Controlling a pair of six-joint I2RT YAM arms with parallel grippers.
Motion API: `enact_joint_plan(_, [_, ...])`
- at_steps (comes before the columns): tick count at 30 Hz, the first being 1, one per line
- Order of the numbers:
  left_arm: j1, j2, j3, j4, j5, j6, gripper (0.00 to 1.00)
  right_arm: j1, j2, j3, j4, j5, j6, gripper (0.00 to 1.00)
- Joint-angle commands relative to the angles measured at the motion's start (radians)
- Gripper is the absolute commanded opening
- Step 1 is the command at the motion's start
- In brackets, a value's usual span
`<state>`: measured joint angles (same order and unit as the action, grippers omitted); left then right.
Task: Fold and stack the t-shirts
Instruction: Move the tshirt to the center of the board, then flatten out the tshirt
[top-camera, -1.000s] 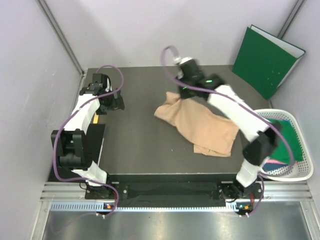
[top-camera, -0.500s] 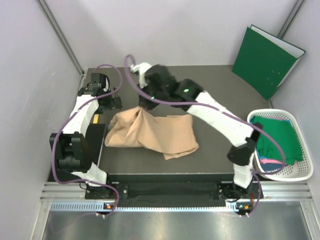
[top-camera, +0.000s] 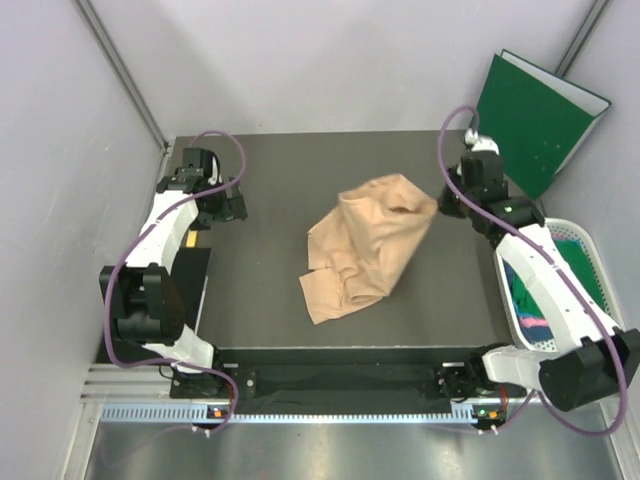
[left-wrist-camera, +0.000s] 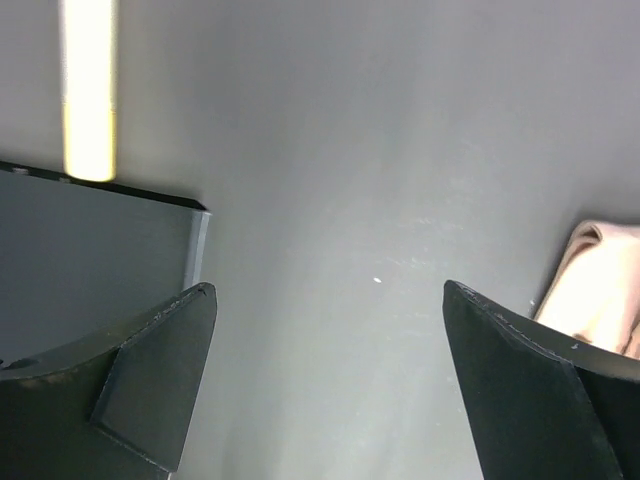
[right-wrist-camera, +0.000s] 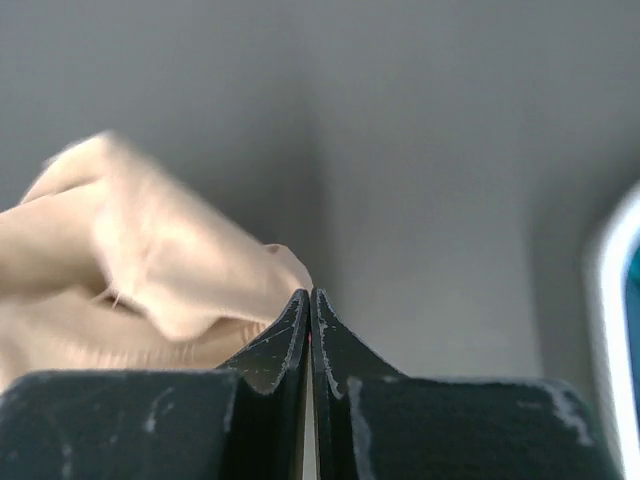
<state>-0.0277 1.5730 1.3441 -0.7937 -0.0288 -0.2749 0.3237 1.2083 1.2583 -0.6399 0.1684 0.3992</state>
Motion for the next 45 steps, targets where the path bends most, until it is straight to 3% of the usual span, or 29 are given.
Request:
enact_joint_plan(1, [-0.011,-0.036,-0.043,0.034,0.116,-0.01,1.0,-0.133,-0.041,-0.126,0.009,0.16,0.082,0.0])
enact_joint_plan(4, [-0.052,-0.047,-0.078,0.065,0.17,-0.006,1.0,-0.169,-0.061,-0.122,-0.024,0.275,0.105,0.01])
enact_joint_plan(6, [-0.112,-0.045,-0.103,0.083,0.191,-0.007,1.0,-0.178,-0.043,-0.07,-0.061,0.344,0.112,0.09])
enact_joint_plan(7, [-0.133,-0.036,-0.109,0.086,0.196,-0.007,1.0,-0.181,-0.032,-0.05,-0.096,0.356,0.112,0.21])
enact_joint_plan(9, [-0.199,-0.025,-0.126,0.099,0.194,-0.021,1.0,-0.181,-0.004,0.004,-0.109,0.335,0.081,0.32])
enact_joint_plan(13, [-0.274,0.013,-0.141,0.134,0.225,-0.047,1.0,-0.179,-0.01,0.03,-0.041,0.171,0.009,0.74])
enact_joint_plan(15, [-0.302,0.028,-0.141,0.157,0.239,-0.061,1.0,-0.179,-0.01,0.026,0.014,0.056,0.0,0.85])
enact_joint_plan(22, [-0.33,0.162,-0.122,0.211,0.25,-0.081,1.0,-0.118,0.149,0.004,0.065,-0.228,0.01,0.85])
enact_joint_plan(24, [-0.331,0.195,-0.099,0.218,0.263,-0.086,1.0,-0.077,0.225,0.019,0.054,-0.234,0.012,0.85])
enact_joint_plan(29, [-0.337,0.285,-0.042,0.243,0.285,-0.096,0.88,0.028,0.39,0.087,-0.033,-0.216,0.049,0.84])
enact_joint_plan(35, [-0.351,0.364,0.036,0.266,0.3,-0.113,0.78,0.087,0.542,0.173,-0.191,-0.089,0.073,0.82])
enact_joint_plan(38, [-0.365,0.426,0.096,0.257,0.3,-0.11,0.65,0.109,0.594,0.211,-0.256,-0.015,0.072,0.82])
enact_joint_plan(42, [-0.382,0.496,0.18,0.215,0.293,-0.099,0.26,0.124,0.687,0.256,-0.326,0.077,0.067,0.8])
enact_joint_plan(43, [-0.383,0.512,0.188,0.205,0.29,-0.098,0.09,0.132,0.698,0.259,-0.333,0.089,0.067,0.65])
enact_joint_plan(44, [-0.383,0.515,0.194,0.2,0.276,-0.099,0.0,0.135,0.708,0.259,-0.337,0.1,0.066,0.55])
enact_joint_plan(45, [-0.383,0.518,0.205,0.194,0.265,-0.098,0.0,0.138,0.721,0.253,-0.337,0.112,0.067,0.45])
